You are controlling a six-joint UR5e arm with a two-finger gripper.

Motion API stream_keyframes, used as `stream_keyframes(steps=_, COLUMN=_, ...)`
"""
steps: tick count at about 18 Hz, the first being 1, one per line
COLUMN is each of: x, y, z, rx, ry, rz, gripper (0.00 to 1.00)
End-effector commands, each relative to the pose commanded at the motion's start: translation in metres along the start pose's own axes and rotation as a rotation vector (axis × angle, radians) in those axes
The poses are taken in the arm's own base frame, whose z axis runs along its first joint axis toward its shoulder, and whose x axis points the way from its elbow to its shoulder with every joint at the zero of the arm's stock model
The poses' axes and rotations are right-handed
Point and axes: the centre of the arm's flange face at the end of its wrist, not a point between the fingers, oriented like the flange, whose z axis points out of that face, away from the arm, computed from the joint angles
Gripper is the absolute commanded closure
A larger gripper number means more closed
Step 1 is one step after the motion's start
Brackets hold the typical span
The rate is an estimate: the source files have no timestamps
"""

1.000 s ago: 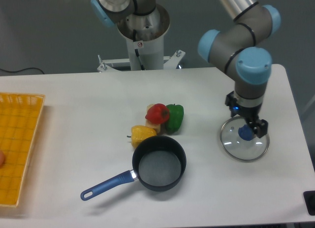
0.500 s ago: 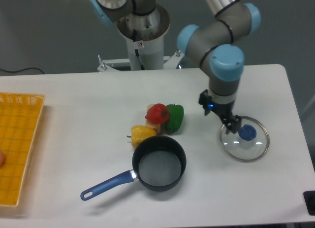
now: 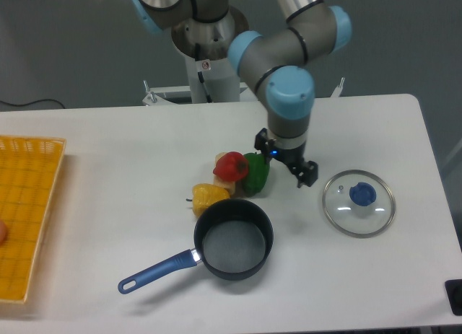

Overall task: Pick up the red pepper
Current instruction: 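Move the gripper from the glass lid over to the red pepper, then lower the gripper onto the red pepper beside the green pepper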

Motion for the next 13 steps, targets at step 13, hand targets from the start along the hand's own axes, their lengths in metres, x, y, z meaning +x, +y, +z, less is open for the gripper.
stream_keyframes(steps=13, x=0.053, y=-0.073, z=-0.015, rx=-0.246, ry=0.037, rz=0.499, gripper=0.00)
